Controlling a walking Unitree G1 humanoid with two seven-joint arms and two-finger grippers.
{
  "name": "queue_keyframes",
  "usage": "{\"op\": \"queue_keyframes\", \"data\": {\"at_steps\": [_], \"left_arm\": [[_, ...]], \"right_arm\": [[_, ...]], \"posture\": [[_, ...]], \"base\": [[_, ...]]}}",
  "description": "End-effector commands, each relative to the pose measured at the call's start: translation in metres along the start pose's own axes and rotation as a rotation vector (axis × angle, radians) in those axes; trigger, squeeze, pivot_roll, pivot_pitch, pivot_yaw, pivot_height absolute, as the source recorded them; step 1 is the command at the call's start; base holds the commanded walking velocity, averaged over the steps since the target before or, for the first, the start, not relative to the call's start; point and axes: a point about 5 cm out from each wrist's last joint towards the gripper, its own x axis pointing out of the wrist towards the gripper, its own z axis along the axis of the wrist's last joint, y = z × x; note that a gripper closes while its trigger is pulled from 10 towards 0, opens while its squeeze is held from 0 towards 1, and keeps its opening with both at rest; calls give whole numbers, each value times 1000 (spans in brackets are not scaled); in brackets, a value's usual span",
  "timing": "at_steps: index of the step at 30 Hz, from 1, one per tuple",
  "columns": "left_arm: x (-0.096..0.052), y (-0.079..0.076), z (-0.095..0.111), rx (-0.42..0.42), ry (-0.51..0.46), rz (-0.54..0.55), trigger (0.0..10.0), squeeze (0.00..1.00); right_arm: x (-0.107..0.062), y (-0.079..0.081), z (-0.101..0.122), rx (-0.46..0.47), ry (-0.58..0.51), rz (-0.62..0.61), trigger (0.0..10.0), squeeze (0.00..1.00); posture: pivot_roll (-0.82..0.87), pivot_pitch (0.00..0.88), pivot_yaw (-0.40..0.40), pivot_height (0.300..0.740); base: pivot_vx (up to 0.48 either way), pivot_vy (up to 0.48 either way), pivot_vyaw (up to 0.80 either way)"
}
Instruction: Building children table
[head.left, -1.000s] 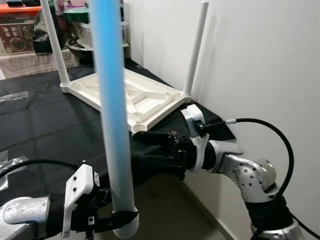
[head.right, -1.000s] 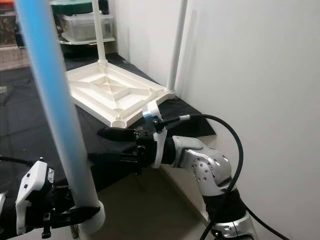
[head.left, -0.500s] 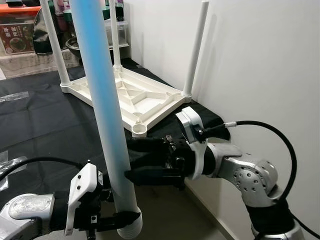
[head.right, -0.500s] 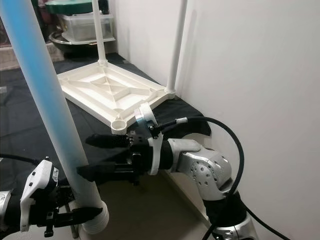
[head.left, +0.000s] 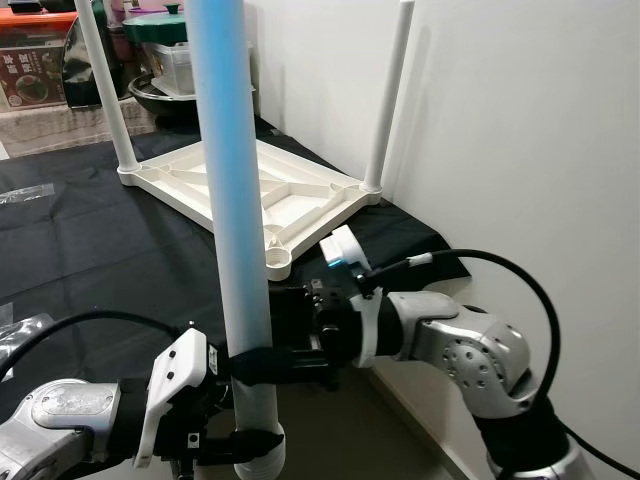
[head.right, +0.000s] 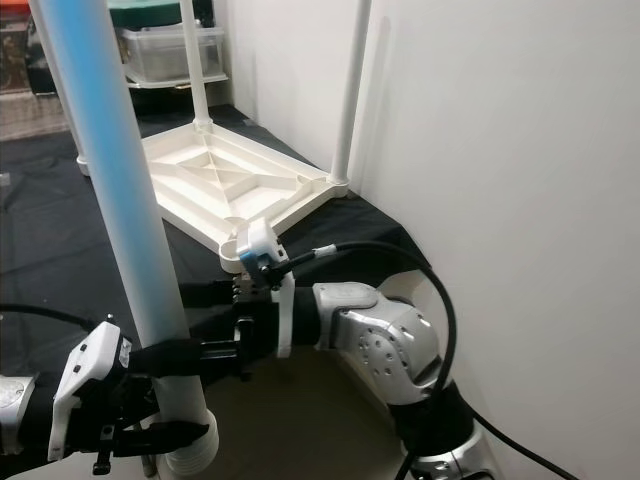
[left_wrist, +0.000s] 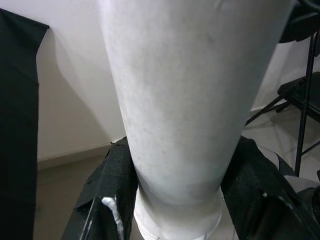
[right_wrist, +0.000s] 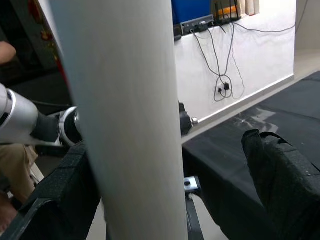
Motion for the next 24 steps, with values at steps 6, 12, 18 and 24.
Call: {"op": "queue_keyframes", "data": {"at_steps": [6, 12, 18, 24], "left_arm": [[5, -4, 1, 34, 17, -54, 10000, 0], [6, -3, 2, 42, 20, -60, 10000, 0], [6, -2, 2, 50, 24, -62, 10000, 0], [5, -1, 2, 61, 34, -58, 10000, 0]], "right_arm": [[1, -7, -1, 2, 1, -69, 10000, 0], [4, -8, -2, 43, -28, -96, 2627, 0], [6, -9, -2, 66, -55, -97, 0, 0], [6, -8, -6, 77, -52, -98, 0, 0]], "posture": [[-38, 0, -57, 740], [-39, 0, -55, 740], [-36, 0, -56, 740], [-36, 0, -56, 740]], "base": [[0, 0, 0], [0, 0, 0], [0, 0, 0], [0, 0, 0]]}}
